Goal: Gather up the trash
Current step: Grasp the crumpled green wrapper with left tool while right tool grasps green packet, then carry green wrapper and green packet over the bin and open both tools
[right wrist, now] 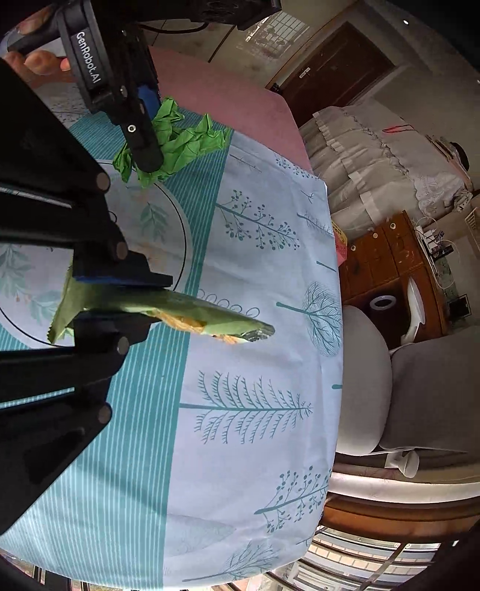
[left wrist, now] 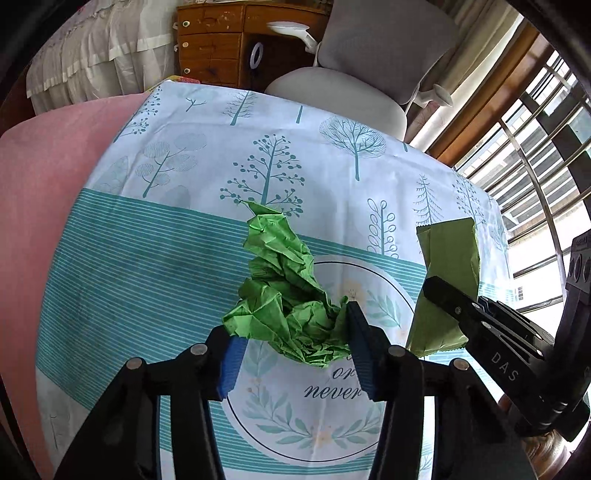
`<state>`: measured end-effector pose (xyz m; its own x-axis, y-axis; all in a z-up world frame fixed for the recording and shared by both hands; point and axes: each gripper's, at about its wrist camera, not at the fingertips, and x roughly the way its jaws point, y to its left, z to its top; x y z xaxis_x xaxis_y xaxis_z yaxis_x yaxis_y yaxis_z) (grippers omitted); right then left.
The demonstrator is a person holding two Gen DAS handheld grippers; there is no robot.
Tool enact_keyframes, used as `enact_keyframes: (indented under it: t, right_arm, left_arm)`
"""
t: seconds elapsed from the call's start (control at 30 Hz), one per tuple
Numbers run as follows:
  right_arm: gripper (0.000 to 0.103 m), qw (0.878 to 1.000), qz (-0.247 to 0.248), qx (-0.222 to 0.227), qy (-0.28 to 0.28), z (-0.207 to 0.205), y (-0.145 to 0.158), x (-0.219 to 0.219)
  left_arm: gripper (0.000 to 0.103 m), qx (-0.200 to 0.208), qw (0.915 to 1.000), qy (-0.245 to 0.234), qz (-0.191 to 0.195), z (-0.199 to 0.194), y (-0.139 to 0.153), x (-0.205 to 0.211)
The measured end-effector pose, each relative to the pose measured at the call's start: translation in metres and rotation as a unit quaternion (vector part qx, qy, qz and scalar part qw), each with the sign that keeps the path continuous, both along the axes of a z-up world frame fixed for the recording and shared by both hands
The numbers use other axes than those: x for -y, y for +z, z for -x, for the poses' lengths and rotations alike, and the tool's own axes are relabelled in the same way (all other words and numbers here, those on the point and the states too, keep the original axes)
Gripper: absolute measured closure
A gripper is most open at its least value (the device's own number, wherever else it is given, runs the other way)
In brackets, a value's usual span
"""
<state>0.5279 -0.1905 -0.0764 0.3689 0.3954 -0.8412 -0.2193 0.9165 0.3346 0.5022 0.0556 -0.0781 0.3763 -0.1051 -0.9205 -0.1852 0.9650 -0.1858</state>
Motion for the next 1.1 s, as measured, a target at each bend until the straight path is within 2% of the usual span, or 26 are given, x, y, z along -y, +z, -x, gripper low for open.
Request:
enact_keyframes:
  t: [0.17,0.33,0.47,0.63,0.73,0.87,1.1]
  right_arm:
    - [0.093,0.999,-0.023,0.004,-0.033,0.059,0.027,-0.002]
    - [0.093,0.996,-0.042,0.013,-0.078,0.142,0.05,-0.014]
    - [0.093,0.992,-0.051,0.012,-0.116,0.216,0.06,-0.031]
    - [0.093,0.988,-0.042,0.007,-0.15,0.295,0.061,-0.06]
    - [0.093,0.986,-0.041,-0.006,-0.159,0.334,0.058,-0.076]
    - [0.093,0.99,-0.017,-0.029,-0.14,0.378,0.05,-0.099]
    - [0.093,0.99,0.025,-0.063,-0.122,0.435,0.024,-0.114]
  left_arm:
    - [0.054,0.027,0.999,-0.034,-0.002,0.061,0.032,-0.01]
    - [0.054,0.042,0.9957,-0.083,0.005,0.142,0.051,-0.028]
    - [0.054,0.045,0.9905,-0.13,0.003,0.212,0.058,-0.041]
    - [0.054,0.048,0.9846,-0.168,0.002,0.282,0.061,-0.065]
    - [0.054,0.04,0.9834,-0.177,0.01,0.317,0.058,-0.078]
    - [0.054,0.025,0.9826,-0.183,0.021,0.355,0.047,-0.087]
    - [0.054,-0.012,0.9785,-0.202,0.039,0.408,0.011,-0.078]
